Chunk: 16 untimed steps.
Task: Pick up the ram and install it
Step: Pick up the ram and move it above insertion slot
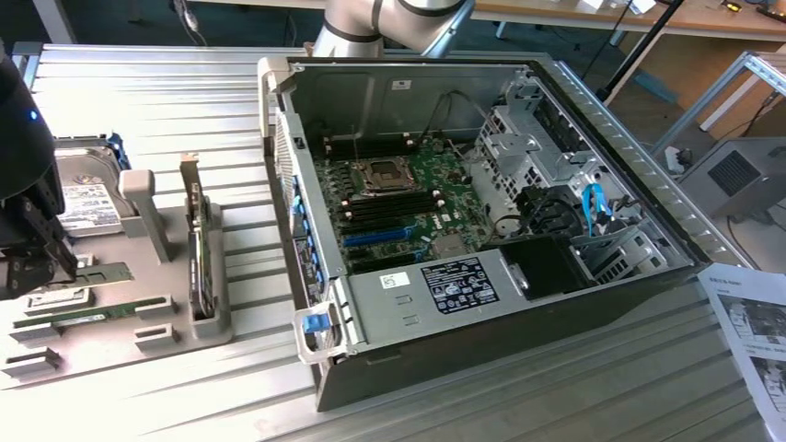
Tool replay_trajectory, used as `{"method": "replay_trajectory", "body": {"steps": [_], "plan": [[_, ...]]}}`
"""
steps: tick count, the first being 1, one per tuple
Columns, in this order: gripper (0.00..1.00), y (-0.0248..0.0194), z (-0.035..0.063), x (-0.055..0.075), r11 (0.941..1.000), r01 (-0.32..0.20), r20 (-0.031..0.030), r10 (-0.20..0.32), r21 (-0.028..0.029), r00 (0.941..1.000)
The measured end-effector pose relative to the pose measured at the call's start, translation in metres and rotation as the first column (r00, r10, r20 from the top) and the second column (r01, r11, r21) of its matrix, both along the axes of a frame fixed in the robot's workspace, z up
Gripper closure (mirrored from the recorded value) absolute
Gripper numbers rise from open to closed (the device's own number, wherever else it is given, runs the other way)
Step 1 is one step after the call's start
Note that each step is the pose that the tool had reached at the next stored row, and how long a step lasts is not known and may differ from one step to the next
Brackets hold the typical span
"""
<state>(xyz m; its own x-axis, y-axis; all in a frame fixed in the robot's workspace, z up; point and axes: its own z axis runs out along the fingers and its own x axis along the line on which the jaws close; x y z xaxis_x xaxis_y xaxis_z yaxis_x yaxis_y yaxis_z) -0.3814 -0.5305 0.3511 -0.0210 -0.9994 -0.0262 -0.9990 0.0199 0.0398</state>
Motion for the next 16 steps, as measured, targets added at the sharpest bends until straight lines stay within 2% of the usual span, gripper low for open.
{"method": "replay_trajectory", "body": {"steps": [3,4,11,16], "plan": [[0.88,0.0000,0.0047,0.000,1.0000,0.000,0.0000,0.000,0.0001,1.0000],[0.88,0.0000,0.0111,0.000,1.0000,0.000,0.0000,0.000,0.0001,1.0000],[0.88,0.0000,0.0247,0.000,1.0000,0.000,-0.0001,0.000,0.0000,1.0000],[0.88,0.0000,0.0301,0.000,1.0000,0.000,0.0000,0.000,0.0001,1.0000]]}}
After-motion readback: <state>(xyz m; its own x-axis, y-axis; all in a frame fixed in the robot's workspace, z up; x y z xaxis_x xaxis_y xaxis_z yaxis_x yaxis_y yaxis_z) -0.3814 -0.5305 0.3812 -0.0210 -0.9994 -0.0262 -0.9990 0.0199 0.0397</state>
